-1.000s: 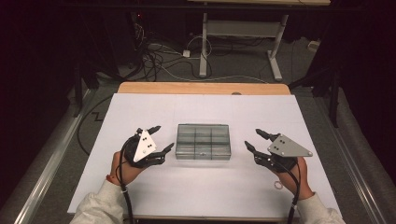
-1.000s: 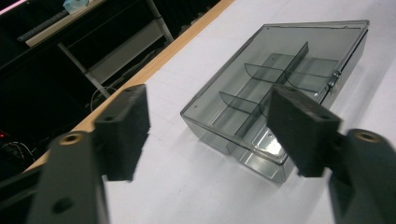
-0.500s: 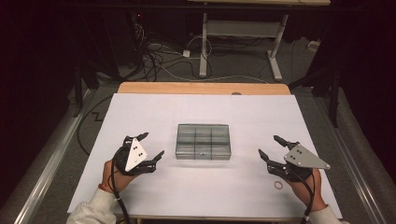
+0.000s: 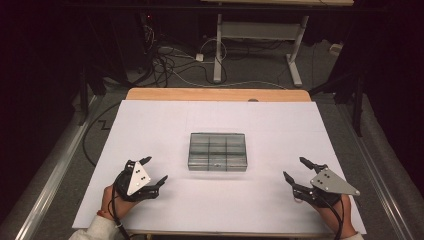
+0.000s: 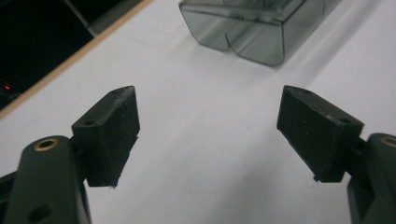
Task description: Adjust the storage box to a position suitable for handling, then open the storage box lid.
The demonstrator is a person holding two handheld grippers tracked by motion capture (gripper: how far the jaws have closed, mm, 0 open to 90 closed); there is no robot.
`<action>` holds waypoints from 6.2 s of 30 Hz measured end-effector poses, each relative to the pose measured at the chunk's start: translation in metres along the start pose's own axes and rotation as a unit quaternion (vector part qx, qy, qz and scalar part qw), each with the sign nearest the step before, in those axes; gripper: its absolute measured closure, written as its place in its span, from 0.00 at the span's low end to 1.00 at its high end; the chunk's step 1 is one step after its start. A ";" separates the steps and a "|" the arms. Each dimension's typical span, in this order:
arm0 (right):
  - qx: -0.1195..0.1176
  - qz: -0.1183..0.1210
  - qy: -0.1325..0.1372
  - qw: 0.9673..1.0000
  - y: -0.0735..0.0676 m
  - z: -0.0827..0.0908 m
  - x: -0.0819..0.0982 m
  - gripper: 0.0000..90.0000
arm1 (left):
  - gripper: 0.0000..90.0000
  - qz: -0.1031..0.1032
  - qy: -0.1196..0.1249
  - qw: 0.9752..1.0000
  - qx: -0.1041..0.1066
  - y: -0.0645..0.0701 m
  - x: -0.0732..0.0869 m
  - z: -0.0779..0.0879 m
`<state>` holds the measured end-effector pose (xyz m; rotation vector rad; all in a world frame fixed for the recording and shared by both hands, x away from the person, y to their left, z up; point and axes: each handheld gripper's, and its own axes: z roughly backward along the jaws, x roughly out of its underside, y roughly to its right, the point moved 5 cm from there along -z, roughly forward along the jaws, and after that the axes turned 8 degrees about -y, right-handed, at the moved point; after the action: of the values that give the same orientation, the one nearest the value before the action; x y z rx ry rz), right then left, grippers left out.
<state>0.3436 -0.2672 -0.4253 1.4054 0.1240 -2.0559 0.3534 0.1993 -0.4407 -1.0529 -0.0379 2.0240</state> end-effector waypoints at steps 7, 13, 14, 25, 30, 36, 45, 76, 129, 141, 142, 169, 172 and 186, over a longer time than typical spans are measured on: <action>-0.016 0.007 -0.019 1.000 -0.013 -0.001 0.014 0.37 | 0.23 0.002 -0.011 1.000 0.010 0.008 0.004 -0.001; -0.027 0.015 -0.025 0.999 -0.019 -0.005 0.015 0.43 | 0.23 0.007 -0.014 1.000 0.014 0.009 0.006 0.001; -0.027 0.016 -0.022 0.999 -0.019 -0.006 0.014 0.45 | 0.23 0.009 -0.014 1.000 0.016 0.009 0.006 0.001; -0.076 0.034 -0.049 0.995 -0.029 -0.013 0.011 0.87 | 0.23 0.027 -0.026 0.998 0.055 0.010 0.002 -0.004; -0.097 0.052 -0.060 0.992 -0.040 -0.021 0.001 1.00 | 0.25 0.032 -0.034 0.995 0.085 0.013 -0.011 -0.013; -0.124 0.068 -0.079 0.987 -0.056 -0.045 -0.010 1.00 | 0.29 0.049 -0.040 0.991 0.120 0.011 -0.026 -0.031; -0.157 0.113 -0.101 0.976 -0.096 -0.090 -0.030 1.00 | 0.46 0.078 -0.032 0.981 0.175 0.008 -0.044 -0.049; -0.169 0.126 -0.079 0.974 -0.127 -0.126 -0.066 1.00 | 0.64 0.088 -0.030 0.973 0.211 0.012 -0.065 -0.058; -0.035 0.115 -0.020 0.993 -0.052 -0.105 -0.068 0.79 | 0.61 0.045 0.033 0.995 0.079 -0.004 -0.086 -0.040; -0.015 0.128 -0.010 0.992 -0.044 -0.104 -0.081 0.87 | 0.71 0.004 0.054 0.998 0.019 -0.009 -0.100 -0.044; -0.014 0.129 -0.009 0.992 -0.044 -0.104 -0.082 0.87 | 0.71 0.000 0.054 0.998 0.017 -0.010 -0.101 -0.044; -0.003 0.124 -0.010 0.992 -0.023 -0.113 -0.108 0.92 | 0.83 -0.012 0.059 0.998 0.034 -0.035 -0.126 -0.060; -0.006 0.119 -0.011 0.993 -0.020 -0.115 -0.111 0.91 | 0.83 -0.004 0.063 0.997 0.039 -0.038 -0.127 -0.062; -0.025 0.072 -0.013 0.997 -0.006 -0.127 -0.123 0.89 | 0.82 0.033 0.079 0.995 0.060 -0.054 -0.136 -0.072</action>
<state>0.4710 -0.1550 -0.3743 1.3164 0.0607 -1.9388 0.4795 0.1177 -0.3766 -1.1464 0.2007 1.9683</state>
